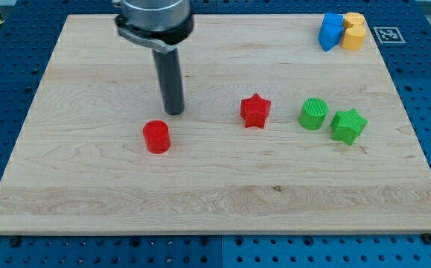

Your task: Move the red circle towards the bottom left side

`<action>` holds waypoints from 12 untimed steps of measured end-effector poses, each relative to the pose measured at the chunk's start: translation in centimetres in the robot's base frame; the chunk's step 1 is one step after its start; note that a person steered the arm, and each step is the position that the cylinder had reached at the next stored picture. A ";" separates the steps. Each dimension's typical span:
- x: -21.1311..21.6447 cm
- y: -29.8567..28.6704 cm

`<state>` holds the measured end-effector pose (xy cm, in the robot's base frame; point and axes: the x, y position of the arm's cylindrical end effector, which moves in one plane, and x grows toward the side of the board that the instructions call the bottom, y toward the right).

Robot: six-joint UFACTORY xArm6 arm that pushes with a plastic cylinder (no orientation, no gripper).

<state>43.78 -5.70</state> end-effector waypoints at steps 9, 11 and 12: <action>7.7 -8.1; 8.6 -11.0; 7.4 -12.2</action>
<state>51.20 -17.93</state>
